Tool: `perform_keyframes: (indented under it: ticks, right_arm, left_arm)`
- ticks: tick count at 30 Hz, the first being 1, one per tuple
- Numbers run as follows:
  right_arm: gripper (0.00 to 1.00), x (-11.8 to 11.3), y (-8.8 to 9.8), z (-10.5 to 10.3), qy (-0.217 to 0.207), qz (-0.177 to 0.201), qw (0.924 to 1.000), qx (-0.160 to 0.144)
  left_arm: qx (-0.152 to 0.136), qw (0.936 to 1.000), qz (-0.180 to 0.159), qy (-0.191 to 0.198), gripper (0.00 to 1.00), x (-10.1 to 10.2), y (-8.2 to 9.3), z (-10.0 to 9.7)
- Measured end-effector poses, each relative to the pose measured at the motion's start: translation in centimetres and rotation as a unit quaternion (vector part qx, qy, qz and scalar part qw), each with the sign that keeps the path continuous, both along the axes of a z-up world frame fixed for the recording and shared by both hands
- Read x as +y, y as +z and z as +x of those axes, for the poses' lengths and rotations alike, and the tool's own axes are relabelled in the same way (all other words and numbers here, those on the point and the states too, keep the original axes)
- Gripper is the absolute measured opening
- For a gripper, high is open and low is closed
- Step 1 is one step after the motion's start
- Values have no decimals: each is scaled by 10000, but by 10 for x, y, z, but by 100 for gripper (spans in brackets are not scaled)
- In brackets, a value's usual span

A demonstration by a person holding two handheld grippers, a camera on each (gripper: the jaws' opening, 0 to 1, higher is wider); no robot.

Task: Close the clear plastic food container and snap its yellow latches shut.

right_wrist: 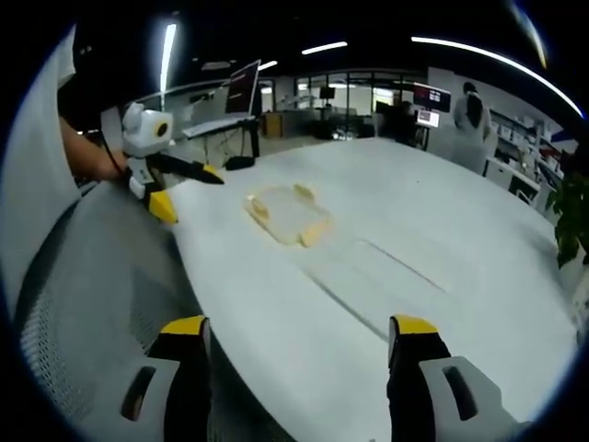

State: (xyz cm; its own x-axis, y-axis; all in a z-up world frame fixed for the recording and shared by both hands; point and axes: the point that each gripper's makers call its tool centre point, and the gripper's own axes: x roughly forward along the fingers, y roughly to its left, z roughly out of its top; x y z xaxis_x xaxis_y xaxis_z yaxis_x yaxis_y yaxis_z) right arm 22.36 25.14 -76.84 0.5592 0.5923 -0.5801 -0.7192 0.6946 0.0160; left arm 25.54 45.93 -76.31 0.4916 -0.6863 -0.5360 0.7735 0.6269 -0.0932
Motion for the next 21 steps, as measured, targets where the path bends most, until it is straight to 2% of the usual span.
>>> perform_keyframes:
  ticks: [14, 16, 21]
  right_arm:
    - [79, 3, 0, -2, 185, -166, 9997, -73]
    - [79, 3, -2, -3, 239, -302, 9992, -109]
    - [78, 4, -2, -3, 293, -366, 9988, -136]
  left_arm:
    - [13, 10000, 70, 15, 88, 1, -2, 0]
    - [33, 9999, 112, -9, 88, 0, -3, -1]
    - [69, 10000, 30, 13, 88, 0, -2, -1]
